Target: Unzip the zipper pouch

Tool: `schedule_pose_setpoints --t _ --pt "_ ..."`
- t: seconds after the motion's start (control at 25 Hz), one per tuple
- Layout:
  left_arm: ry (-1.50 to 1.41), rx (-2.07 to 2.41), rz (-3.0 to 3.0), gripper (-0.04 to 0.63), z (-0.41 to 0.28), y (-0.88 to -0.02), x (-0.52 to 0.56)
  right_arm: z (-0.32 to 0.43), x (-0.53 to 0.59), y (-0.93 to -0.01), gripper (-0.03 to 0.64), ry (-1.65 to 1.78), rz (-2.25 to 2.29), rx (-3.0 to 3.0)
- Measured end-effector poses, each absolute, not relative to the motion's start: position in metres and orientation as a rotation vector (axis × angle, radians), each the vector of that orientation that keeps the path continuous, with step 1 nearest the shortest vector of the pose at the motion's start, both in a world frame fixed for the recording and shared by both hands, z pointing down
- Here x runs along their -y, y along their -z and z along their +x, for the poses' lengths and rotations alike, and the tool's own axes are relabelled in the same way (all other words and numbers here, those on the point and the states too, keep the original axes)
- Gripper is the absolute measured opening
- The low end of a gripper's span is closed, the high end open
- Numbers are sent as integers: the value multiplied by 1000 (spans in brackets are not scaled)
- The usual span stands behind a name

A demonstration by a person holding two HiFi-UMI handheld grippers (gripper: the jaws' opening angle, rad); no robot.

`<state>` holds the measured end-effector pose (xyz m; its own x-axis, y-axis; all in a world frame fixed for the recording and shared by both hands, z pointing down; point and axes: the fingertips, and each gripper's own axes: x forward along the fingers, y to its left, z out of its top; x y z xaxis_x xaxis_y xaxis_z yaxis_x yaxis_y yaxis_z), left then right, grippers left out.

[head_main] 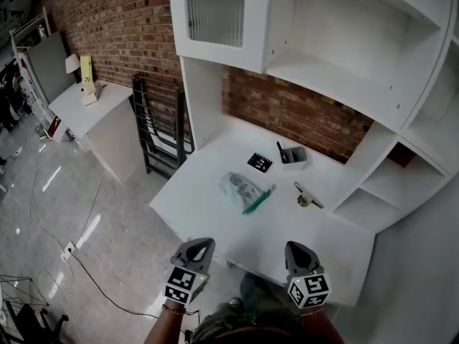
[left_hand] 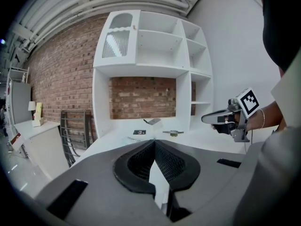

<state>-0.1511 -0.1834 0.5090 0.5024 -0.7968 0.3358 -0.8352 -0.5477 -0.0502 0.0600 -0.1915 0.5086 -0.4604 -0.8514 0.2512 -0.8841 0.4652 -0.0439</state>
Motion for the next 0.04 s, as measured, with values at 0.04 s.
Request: schedule_pose_setpoints --t 0.04 --pt "-498 1433 2619 3 -153 -509 182 60 189 -508 2 -247 1518 2521"
